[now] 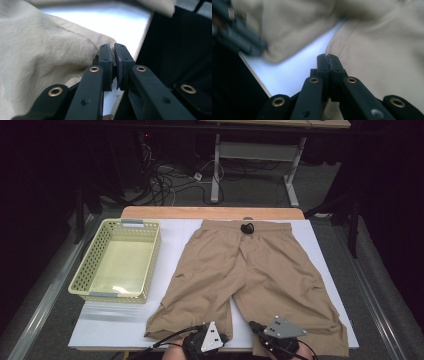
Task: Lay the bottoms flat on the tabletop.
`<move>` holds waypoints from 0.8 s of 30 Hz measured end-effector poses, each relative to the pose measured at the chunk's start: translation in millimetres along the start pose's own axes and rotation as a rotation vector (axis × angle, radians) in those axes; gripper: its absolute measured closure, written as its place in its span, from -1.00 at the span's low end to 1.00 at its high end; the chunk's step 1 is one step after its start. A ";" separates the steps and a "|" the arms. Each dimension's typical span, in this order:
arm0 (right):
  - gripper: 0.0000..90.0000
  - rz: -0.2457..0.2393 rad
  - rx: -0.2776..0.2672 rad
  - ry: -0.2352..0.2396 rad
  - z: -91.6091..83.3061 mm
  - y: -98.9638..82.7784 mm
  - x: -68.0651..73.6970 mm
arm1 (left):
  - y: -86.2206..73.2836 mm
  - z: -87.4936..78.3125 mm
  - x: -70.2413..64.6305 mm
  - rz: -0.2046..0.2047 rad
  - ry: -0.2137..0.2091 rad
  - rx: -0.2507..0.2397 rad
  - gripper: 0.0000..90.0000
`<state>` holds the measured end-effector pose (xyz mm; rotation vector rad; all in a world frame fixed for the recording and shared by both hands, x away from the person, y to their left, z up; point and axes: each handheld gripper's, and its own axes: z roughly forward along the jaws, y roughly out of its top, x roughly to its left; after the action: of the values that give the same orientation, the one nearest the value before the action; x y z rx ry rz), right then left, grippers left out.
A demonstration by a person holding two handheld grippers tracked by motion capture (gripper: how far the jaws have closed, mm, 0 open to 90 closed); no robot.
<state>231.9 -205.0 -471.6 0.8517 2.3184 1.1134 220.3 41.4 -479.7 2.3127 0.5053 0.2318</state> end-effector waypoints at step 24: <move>1.00 0.051 -0.201 -0.096 -65.4 4.0 -25.8 | -6.3 -36.4 -7.7 -0.010 -0.005 -0.010 0.03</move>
<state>212.3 -256.1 -427.2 0.8714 2.0765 1.2734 200.2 65.4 -458.6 2.2997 0.5121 0.2230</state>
